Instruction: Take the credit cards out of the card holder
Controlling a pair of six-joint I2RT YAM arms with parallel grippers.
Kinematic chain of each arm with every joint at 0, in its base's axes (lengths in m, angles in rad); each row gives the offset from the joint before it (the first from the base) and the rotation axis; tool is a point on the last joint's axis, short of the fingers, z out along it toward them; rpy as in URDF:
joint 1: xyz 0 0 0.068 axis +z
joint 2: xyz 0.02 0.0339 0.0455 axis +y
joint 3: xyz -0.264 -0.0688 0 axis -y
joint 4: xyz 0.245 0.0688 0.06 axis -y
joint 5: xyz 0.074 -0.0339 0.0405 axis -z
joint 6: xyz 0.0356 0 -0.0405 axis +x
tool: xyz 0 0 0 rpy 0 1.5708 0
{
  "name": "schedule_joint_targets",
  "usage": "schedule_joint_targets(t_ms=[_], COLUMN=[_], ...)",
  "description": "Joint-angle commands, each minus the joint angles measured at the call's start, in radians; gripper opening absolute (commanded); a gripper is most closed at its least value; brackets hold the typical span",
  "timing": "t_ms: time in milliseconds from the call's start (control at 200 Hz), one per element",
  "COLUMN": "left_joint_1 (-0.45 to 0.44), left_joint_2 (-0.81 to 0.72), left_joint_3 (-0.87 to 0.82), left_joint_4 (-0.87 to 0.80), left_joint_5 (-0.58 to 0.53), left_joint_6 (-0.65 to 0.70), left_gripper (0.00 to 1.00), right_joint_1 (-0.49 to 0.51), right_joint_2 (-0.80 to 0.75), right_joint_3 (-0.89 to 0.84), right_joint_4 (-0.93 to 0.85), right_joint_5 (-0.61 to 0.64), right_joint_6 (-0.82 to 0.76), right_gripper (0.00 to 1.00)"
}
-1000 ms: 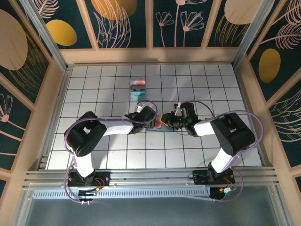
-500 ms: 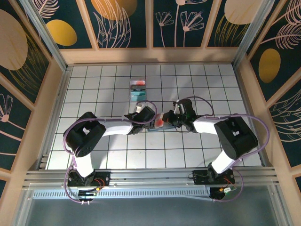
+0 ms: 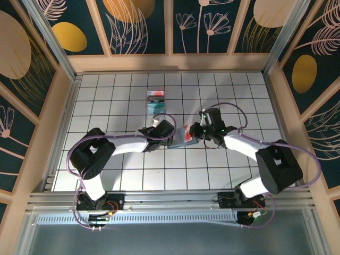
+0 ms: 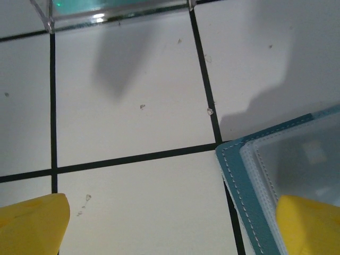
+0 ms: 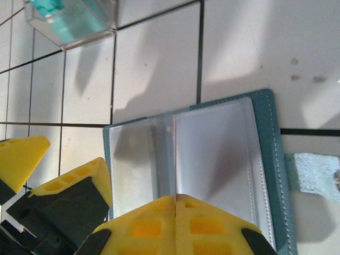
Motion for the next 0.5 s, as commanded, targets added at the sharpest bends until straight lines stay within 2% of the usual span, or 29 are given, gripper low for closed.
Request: schedule_joint_targets(t_ms=[0, 355, 490], left_joint_1=[0.014, 0.082, 0.088], left_joint_2=[-0.097, -0.325, -0.394], left_joint_3=[0.024, 0.065, 0.057], left_joint_4=[-0.013, 0.088, 0.101], left_joint_5=[0.039, 0.429, 0.523], left_joint_6=[0.081, 0.322, 0.448], left_gripper=[0.99, 0.99, 0.99], right_joint_1=[-0.005, 0.006, 0.006], right_joint_2=[-0.071, -0.230, -0.267], right_joint_3=[0.043, 0.056, 0.062], right_joint_4=[-0.064, -0.061, -0.079], right_joint_5=[0.017, -0.168, -0.240], right_joint_6=[-0.131, -0.410, -0.496], right_gripper=[0.00, 0.00, 0.00])
